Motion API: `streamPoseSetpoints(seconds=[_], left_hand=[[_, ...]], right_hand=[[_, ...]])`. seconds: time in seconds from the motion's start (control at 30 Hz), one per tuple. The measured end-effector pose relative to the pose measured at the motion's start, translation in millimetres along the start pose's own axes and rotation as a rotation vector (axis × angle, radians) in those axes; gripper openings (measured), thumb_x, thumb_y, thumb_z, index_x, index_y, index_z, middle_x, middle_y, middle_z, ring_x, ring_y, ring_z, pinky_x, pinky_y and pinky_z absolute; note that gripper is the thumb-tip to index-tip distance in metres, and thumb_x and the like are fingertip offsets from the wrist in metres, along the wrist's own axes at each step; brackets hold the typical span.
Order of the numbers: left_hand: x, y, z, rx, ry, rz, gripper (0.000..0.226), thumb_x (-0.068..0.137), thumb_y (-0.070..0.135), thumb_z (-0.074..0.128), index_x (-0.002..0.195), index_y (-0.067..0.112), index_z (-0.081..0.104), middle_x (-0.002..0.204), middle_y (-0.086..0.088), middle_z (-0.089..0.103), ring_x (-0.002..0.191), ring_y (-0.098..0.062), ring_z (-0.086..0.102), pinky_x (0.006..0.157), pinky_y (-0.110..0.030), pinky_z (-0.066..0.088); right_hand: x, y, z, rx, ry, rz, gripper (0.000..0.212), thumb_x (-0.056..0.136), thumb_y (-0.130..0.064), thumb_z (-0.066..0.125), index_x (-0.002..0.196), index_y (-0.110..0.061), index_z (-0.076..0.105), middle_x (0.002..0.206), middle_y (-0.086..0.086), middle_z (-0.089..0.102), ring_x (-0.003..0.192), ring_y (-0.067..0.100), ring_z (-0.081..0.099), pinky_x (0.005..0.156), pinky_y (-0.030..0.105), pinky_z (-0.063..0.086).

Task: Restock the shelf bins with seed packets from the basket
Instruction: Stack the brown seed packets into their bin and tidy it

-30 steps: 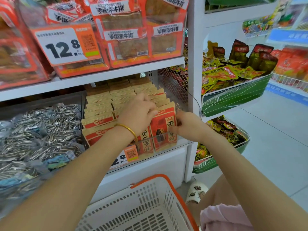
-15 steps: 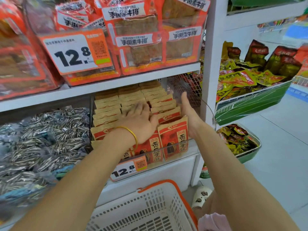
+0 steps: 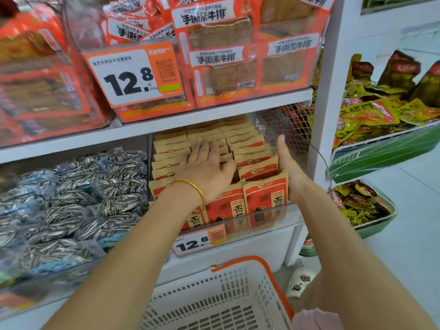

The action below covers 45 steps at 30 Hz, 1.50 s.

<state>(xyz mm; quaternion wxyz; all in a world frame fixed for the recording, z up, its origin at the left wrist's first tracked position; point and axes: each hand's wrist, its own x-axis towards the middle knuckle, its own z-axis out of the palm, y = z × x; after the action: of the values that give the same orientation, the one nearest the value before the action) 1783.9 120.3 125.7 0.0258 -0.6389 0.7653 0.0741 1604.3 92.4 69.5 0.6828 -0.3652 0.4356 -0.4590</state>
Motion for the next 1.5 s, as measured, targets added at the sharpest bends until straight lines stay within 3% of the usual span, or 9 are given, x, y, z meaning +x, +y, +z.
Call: streamPoseSetpoints(seconds=[0.33, 0.47, 0.63, 0.73, 0.9, 1.07, 1.2, 1.33, 1.5], left_hand=[[8, -2, 2, 0.006, 0.005, 0.003, 0.061, 0.096, 0.052, 0.004, 0.149, 0.027, -0.009, 0.157, -0.001, -0.017, 0.143, -0.014, -0.017, 0.117, -0.039, -0.008], [7, -1, 3, 0.038, -0.055, 0.002, 0.061, 0.096, 0.053, 0.003, 0.149, 0.026, -0.009, 0.156, 0.000, -0.019, 0.143, -0.014, -0.018, 0.118, -0.039, -0.008], [13, 0, -1, -0.033, 0.035, -0.015, 0.058, 0.098, 0.047, 0.006, 0.149, 0.024, -0.010, 0.157, -0.001, -0.018, 0.144, -0.013, -0.016, 0.117, -0.037, -0.008], [16, 1, 3, 0.016, -0.029, -0.005, 0.057, 0.097, 0.047, 0.003, 0.149, 0.025, -0.008, 0.157, 0.000, -0.016, 0.144, -0.014, -0.015, 0.118, -0.040, -0.006], [32, -1, -4, -0.007, 0.004, -0.060, 0.059, 0.097, 0.049, 0.006, 0.149, 0.025, -0.011, 0.157, 0.000, -0.017, 0.144, -0.013, -0.016, 0.118, -0.039, -0.007], [42, -3, 0, 0.018, -0.085, -0.106, 0.059, 0.097, 0.050, 0.005, 0.149, 0.027, -0.009, 0.157, -0.001, -0.017, 0.144, -0.015, -0.014, 0.118, -0.040, -0.005], [10, 1, -14, -0.170, 0.083, -0.004, 0.053, 0.100, 0.044, 0.012, 0.150, 0.027, 0.004, 0.159, 0.000, -0.006, 0.145, -0.013, -0.007, 0.117, -0.035, -0.002], [-57, 2, 6, -0.257, 0.480, 0.175, 0.057, 0.096, 0.044, 0.017, 0.147, 0.020, 0.026, 0.157, 0.001, 0.015, 0.144, -0.013, 0.011, 0.118, -0.030, 0.007], [-63, -2, 45, 0.085, 0.526, 0.118, 0.057, 0.095, 0.044, 0.012, 0.146, 0.024, 0.027, 0.153, -0.008, 0.028, 0.142, -0.022, 0.025, 0.117, -0.047, 0.012]], right_hand=[[-9, 1, -9, -0.264, -0.018, -0.328, 0.074, 0.083, -0.075, 0.018, 0.148, -0.040, 0.015, 0.150, -0.019, 0.030, 0.136, 0.001, 0.030, 0.115, 0.040, 0.024], [-12, 7, -4, -0.271, -0.069, -0.241, 0.072, 0.078, -0.072, 0.028, 0.144, -0.043, 0.027, 0.116, -0.031, 0.054, 0.110, -0.007, 0.053, 0.083, 0.020, 0.045], [-9, -2, -6, -0.225, -0.040, -0.251, 0.059, 0.088, -0.069, 0.020, 0.136, -0.039, 0.039, 0.128, -0.026, 0.054, 0.115, -0.007, 0.053, 0.094, 0.021, 0.045], [-11, 0, -1, -0.237, -0.089, -0.256, 0.038, 0.088, -0.064, 0.022, 0.110, -0.048, 0.049, 0.096, -0.033, 0.064, 0.088, -0.015, 0.062, 0.074, 0.013, 0.049], [4, -13, -6, -0.303, 0.004, -0.224, 0.090, 0.067, -0.091, 0.030, 0.144, -0.044, 0.029, 0.152, -0.014, 0.030, 0.139, 0.008, 0.029, 0.116, 0.045, 0.021], [6, -19, 6, -0.253, -0.061, -0.203, 0.046, 0.093, -0.063, 0.017, 0.091, -0.036, 0.054, 0.075, -0.025, 0.069, 0.072, -0.007, 0.065, 0.071, 0.019, 0.050], [-10, -13, -15, -0.269, 0.073, -0.378, 0.063, 0.084, -0.073, 0.033, 0.133, -0.035, 0.045, 0.143, -0.014, 0.045, 0.132, 0.004, 0.039, 0.114, 0.042, 0.027], [-70, 0, 2, -0.449, 0.506, -0.808, 0.037, 0.098, -0.026, 0.039, 0.134, -0.019, 0.050, 0.134, -0.007, 0.053, 0.125, 0.003, 0.047, 0.107, 0.025, 0.036], [-64, 34, 23, -0.740, 0.391, -0.859, 0.042, 0.100, -0.029, 0.030, 0.139, -0.021, 0.042, 0.142, -0.010, 0.040, 0.137, 0.009, 0.031, 0.114, 0.029, 0.024]])
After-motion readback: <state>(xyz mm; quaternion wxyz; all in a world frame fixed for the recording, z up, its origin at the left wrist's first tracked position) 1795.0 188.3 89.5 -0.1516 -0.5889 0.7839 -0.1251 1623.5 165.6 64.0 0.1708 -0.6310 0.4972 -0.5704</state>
